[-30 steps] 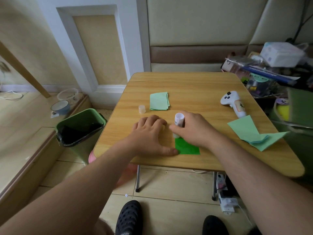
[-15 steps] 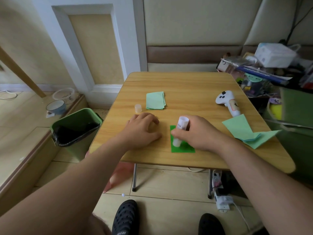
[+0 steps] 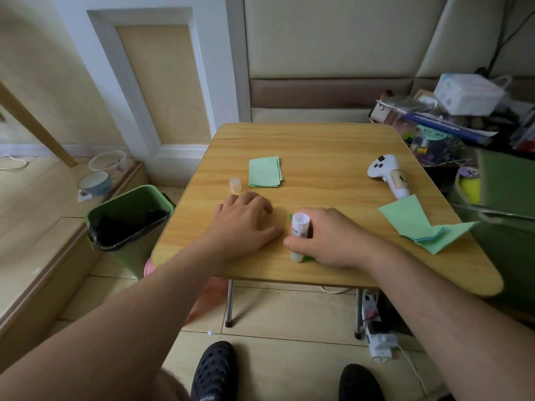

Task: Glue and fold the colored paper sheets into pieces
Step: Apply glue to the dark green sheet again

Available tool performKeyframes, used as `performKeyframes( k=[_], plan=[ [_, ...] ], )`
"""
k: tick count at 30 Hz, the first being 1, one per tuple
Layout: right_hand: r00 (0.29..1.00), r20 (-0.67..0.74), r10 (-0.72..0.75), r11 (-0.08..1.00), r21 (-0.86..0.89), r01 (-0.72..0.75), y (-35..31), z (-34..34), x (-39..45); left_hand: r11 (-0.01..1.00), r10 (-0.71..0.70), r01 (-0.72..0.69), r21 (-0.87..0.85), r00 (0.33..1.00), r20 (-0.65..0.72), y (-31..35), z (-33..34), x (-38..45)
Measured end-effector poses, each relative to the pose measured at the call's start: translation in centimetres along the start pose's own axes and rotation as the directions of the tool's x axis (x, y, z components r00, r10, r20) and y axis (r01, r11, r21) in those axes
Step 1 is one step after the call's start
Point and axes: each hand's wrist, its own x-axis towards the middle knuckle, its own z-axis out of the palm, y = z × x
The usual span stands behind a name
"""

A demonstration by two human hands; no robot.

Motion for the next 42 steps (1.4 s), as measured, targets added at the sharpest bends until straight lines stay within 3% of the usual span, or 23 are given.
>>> performKeyframes(
  k=[8, 17, 20, 24, 33, 42],
  plan=[
    [0.992, -0.124, 0.013, 0.995, 0.100, -0.001, -0.2, -0.7, -0.1, 1.000, -0.006, 0.006, 0.025, 1.000, 0.008, 0.1, 0.1, -0.2],
    [0.997, 0.072, 0.001, 0.999, 0.042, -0.004, 0.6, -1.5, -1.0, 1.000, -0.013, 0.012, 0.023, 0.999, 0.032, 0.4, -0.1, -0.2],
    [0.999, 0.013, 0.044, 0.999, -0.014, -0.044, 1.1, -2.3, -1.2, 0.999, -0.018, 0.016, 0.032, 0.998, 0.063, 0.4, -0.3, -0.3],
    [0.991, -0.125, 0.056, 0.997, 0.058, -0.049, 1.1, -2.8, -1.1, 0.999, -0.019, 0.014, 0.045, 0.994, 0.112, 0.9, -0.3, -0.4],
    [0.997, 0.066, -0.025, 0.998, 0.050, 0.022, 0.5, -1.6, -1.1, 1.000, -0.018, 0.014, 0.025, 0.990, 0.142, 1.0, -0.6, -0.6],
    [0.997, 0.024, 0.070, 0.991, -0.113, -0.067, 1.9, -4.0, -1.6, 1.000, 0.003, -0.006, 0.018, 0.986, 0.164, 0.7, -0.8, -0.6]
  ],
)
